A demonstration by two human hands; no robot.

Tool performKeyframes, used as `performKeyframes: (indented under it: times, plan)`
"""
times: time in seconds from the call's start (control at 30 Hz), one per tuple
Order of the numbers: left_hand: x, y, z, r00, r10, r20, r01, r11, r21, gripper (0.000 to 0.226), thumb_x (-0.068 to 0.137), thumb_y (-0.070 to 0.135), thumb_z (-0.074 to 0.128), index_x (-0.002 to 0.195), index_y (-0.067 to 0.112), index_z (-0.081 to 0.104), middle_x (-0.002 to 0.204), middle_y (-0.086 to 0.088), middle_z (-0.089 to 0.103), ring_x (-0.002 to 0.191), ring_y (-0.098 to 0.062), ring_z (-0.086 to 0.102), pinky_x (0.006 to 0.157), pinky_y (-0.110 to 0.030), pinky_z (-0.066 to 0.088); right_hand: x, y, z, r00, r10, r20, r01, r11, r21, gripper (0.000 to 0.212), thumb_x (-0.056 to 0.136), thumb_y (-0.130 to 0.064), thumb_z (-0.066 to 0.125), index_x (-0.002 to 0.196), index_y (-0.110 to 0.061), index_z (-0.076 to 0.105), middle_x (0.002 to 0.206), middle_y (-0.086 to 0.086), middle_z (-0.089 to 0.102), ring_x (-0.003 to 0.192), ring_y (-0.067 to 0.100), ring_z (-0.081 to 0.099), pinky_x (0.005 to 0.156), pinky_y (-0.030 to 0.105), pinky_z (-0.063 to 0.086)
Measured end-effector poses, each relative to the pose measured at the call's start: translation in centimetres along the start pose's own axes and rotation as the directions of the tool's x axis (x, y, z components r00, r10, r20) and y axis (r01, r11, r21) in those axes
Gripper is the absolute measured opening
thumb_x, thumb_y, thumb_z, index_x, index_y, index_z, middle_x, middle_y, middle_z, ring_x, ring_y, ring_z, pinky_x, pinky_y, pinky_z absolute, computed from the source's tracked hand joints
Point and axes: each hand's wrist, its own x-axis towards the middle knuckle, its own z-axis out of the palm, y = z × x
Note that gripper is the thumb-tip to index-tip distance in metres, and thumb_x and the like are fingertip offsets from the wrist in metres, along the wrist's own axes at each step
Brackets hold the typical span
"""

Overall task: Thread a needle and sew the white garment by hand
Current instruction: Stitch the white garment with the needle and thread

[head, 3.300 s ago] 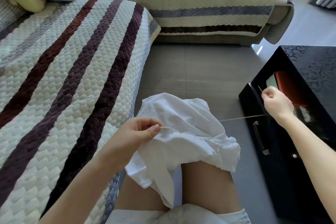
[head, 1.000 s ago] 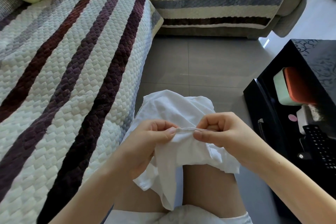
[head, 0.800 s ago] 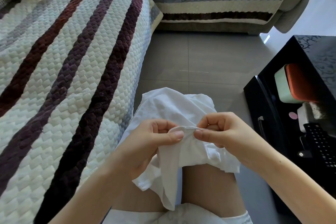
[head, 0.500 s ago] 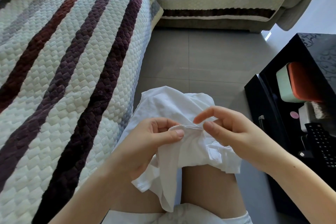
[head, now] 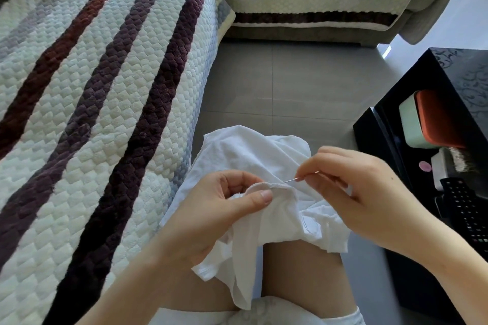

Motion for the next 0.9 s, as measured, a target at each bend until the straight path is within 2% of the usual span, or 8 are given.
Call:
performKeyframes:
  times: [0.13, 0.27, 0.37, 0.43, 0.6, 0.7, 0.77, 0.9]
  plan:
    - [-0.2, 0.1, 0.1, 0.999, 0.033, 0.013, -0.034, 0.998, 0.058, 0.007, 0.065, 0.025, 0.073, 0.072, 0.024, 0.076, 0.071, 0.007, 0.07, 0.069, -0.002, 0.064, 0.062, -0.014, 0.049, 1.0, -0.1, -0.1, 0.998, -0.016, -0.062, 0.02, 0.998, 0.06, 0.023, 0.09, -0.033, 0.049, 0.089, -0.027, 0.071, 0.072, -0.014, 0.048, 0.063, 0.011, 0.048, 0.058, 0.014, 0.034]
    - [-0.3, 0.1, 0.1, 0.997, 0.072, 0.028, -0.075, 0.988, 0.133, 0.007, 0.071, 0.031, 0.08, 0.072, 0.025, 0.075, 0.071, 0.009, 0.069, 0.07, -0.001, 0.063, 0.063, -0.013, 0.048, 1.5, 0.3, 0.9, 1.0, 0.001, 0.023, -0.003, 0.998, 0.068, 0.018, 0.089, -0.035, 0.052, 0.086, -0.032, 0.07, 0.073, -0.012, 0.051, 0.065, 0.013, 0.051, 0.059, 0.014, 0.035]
    - [-0.4, 0.0, -0.1, 0.996, 0.083, 0.034, -0.088, 0.978, 0.191, 0.012, 0.074, 0.037, 0.077, 0.073, 0.025, 0.074, 0.071, 0.01, 0.069, 0.07, -0.001, 0.063, 0.062, -0.013, 0.047, 1.4, 0.6, 1.0, 0.997, 0.026, 0.072, -0.034, 0.993, 0.11, 0.013, 0.088, -0.031, 0.055, 0.084, -0.034, 0.067, 0.075, -0.011, 0.053, 0.067, 0.016, 0.05, 0.061, 0.015, 0.034]
    - [-0.4, -0.1, -0.2, 0.996, 0.08, 0.039, -0.086, 0.977, 0.194, 0.013, 0.072, 0.039, 0.072, 0.072, 0.026, 0.074, 0.069, 0.01, 0.067, 0.068, -0.001, 0.061, 0.06, -0.013, 0.045, 1.4, 0.6, 1.0, 0.993, 0.041, 0.108, -0.057, 0.987, 0.149, 0.014, 0.087, -0.038, 0.052, 0.087, -0.035, 0.066, 0.077, -0.011, 0.054, 0.069, 0.018, 0.05, 0.062, 0.017, 0.035]
    - [-0.2, -0.2, -0.2, 0.997, 0.061, 0.054, -0.069, 0.985, 0.158, 0.014, 0.077, 0.038, 0.068, 0.075, 0.026, 0.074, 0.07, 0.002, 0.067, 0.066, -0.012, 0.058, 0.063, -0.036, 0.038, 1.3, 0.8, 1.1, 0.983, 0.071, 0.172, -0.116, 0.956, 0.269, 0.012, 0.086, -0.03, 0.055, 0.087, -0.034, 0.067, 0.078, -0.008, 0.056, 0.071, 0.02, 0.051, 0.063, 0.03, 0.043]
    - [-0.2, -0.3, -0.2, 0.997, 0.062, 0.054, -0.069, 0.988, 0.141, 0.015, 0.078, 0.038, 0.068, 0.073, 0.026, 0.074, 0.069, 0.002, 0.066, 0.065, -0.01, 0.057, 0.065, -0.037, 0.037, 1.4, 0.7, 1.3, 0.975, 0.084, 0.205, -0.153, 0.926, 0.346, 0.014, 0.084, -0.026, 0.056, 0.084, -0.032, 0.068, 0.08, -0.004, 0.059, 0.075, 0.021, 0.055, 0.069, 0.035, 0.046]
    - [-0.2, -0.3, -0.2, 0.996, 0.063, 0.057, -0.071, 0.987, 0.142, 0.014, 0.075, 0.036, 0.064, 0.071, 0.027, 0.073, 0.066, 0.004, 0.064, 0.063, -0.009, 0.055, 0.062, -0.036, 0.035, 1.4, 0.7, 1.3, 0.969, 0.085, 0.232, -0.174, 0.901, 0.396, 0.015, 0.084, -0.023, 0.057, 0.082, -0.03, 0.07, 0.078, -0.004, 0.059, 0.075, 0.018, 0.056, 0.07, 0.032, 0.046]
    - [-0.2, -0.5, -0.2, 0.995, 0.073, 0.07, -0.082, 0.987, 0.137, 0.014, 0.075, 0.035, 0.062, 0.071, 0.027, 0.073, 0.066, 0.002, 0.063, 0.064, -0.015, 0.053, 0.061, -0.037, 0.035, 1.5, 0.6, 1.3, 0.956, 0.073, 0.283, -0.206, 0.855, 0.476, 0.016, 0.083, -0.016, 0.057, 0.078, -0.025, 0.07, 0.069, -0.015, 0.055, 0.064, 0.001, 0.047, 0.065, 0.01, 0.036]
